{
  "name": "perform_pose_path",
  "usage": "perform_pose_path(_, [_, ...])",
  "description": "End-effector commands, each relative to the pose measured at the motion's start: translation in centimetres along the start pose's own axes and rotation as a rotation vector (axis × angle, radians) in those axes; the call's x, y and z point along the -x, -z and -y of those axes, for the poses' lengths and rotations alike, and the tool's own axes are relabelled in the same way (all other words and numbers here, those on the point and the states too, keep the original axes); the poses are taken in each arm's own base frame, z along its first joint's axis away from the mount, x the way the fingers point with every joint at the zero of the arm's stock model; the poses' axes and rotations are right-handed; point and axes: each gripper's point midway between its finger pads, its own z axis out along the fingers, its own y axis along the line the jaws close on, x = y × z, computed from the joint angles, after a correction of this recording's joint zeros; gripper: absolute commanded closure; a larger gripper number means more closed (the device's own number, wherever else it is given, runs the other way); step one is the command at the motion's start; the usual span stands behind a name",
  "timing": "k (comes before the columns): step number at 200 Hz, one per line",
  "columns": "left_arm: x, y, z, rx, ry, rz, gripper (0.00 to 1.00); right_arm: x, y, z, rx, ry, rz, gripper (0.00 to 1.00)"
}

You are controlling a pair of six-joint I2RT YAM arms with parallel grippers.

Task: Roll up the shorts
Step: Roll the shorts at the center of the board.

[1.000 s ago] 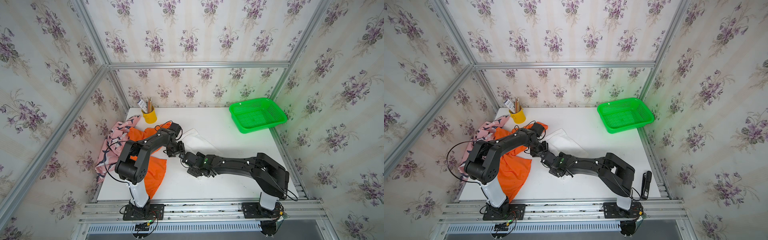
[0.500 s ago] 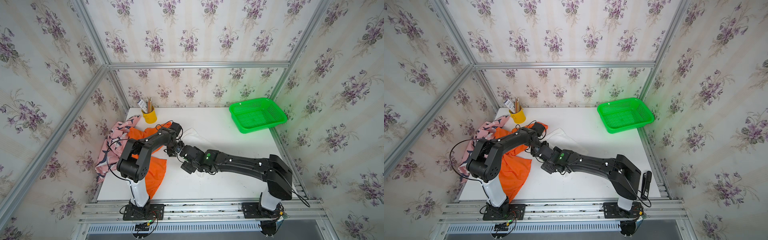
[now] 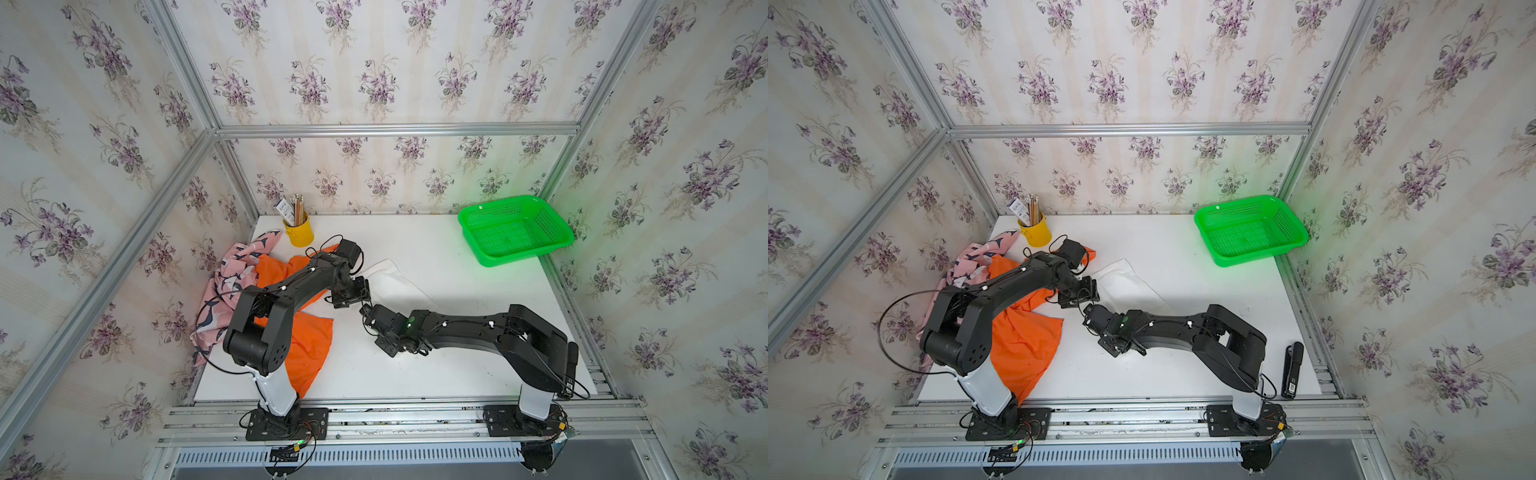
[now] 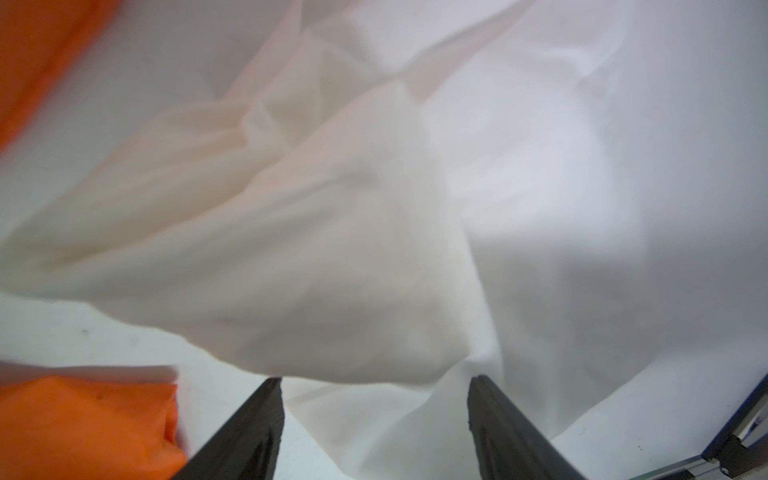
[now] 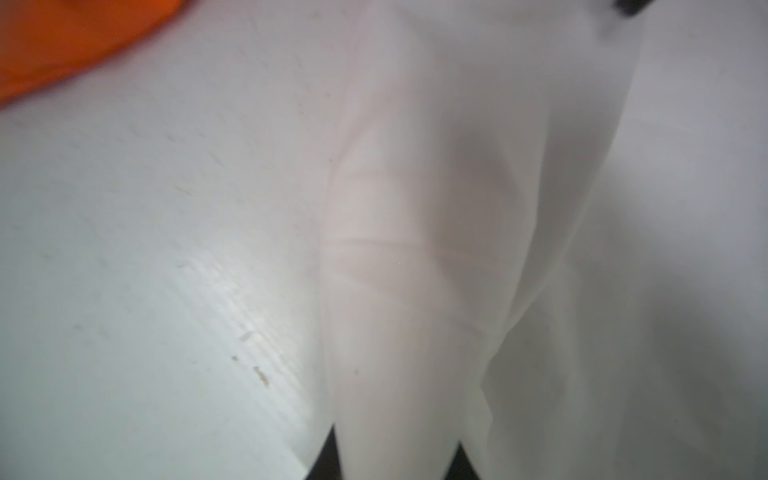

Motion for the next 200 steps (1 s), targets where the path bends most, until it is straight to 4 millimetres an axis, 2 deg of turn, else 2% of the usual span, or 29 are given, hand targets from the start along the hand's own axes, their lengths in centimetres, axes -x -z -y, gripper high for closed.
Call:
perform_pose_path(1, [0.1, 2.1, -0.2, 0.01, -0.003, 0.042, 0.25, 1.7, 1.8, -4.2, 0.369, -0.157, 0.04, 0.83])
perform_pose_path(12, [-0.3, 2.8, -0.2, 0.01, -0.002, 0.04, 0.25, 2.3, 2.4, -4.1, 0.47, -0.226, 0.065, 0.84])
perform_pose_path(31, [-1.2, 3.3, 0.0, 0.015, -0.024, 0.018, 0.25, 2.5, 2.7, -2.4, 0.585, -0.364, 0.099, 0.84])
perform_pose_path(64, [-2.1, 2.8, 0.6, 0.021, -0.037, -0.015, 0.24, -0.3, 0.7, 1.9, 0.661, -0.62, 0.066, 0.84])
perform_pose_path(84, [-1.8, 1.9, 1.4, 0.022, -0.053, -0.025, 0.24, -2.6, -1.2, 3.4, 0.64, -0.707, -0.003, 0.83])
perform_pose_path(94, [-1.3, 1.3, 2.1, 0.014, -0.063, -0.02, 0.26, -3.7, -2.0, 3.9, 0.615, -0.736, -0.035, 0.79])
perform_pose_path(121, [0.4, -1.2, 2.8, 0.027, -0.086, -0.025, 0.42, -5.7, -2.7, 4.8, 0.52, -0.75, -0.092, 0.6])
perform_pose_path(129, [0.8, -2.0, 2.7, 0.045, -0.088, -0.036, 0.44, -5.9, -2.4, 5.2, 0.488, -0.739, -0.096, 0.57])
perform_pose_path(132, [0.9, -2.2, 2.8, 0.05, -0.092, -0.038, 0.49, -5.9, -2.2, 5.3, 0.477, -0.733, -0.093, 0.56])
perform_pose_path(138, [1.1, -2.9, 2.7, 0.056, -0.093, -0.048, 0.53, -5.8, -1.7, 5.7, 0.448, -0.718, -0.089, 0.53])
perform_pose_path(150, [1.3, -3.9, 2.6, 0.069, -0.099, -0.069, 0.56, -5.3, -0.4, 6.5, 0.377, -0.679, -0.071, 0.46])
perform_pose_path(177, [1.1, -5.3, 2.5, 0.078, -0.107, -0.109, 0.56, -3.7, 3.0, 9.0, 0.093, -0.534, -0.043, 0.31])
perform_pose_path(200, [0.8, -5.6, 2.4, 0.077, -0.108, -0.12, 0.55, -2.1, 5.4, 9.8, -0.181, -0.336, -0.045, 0.23])
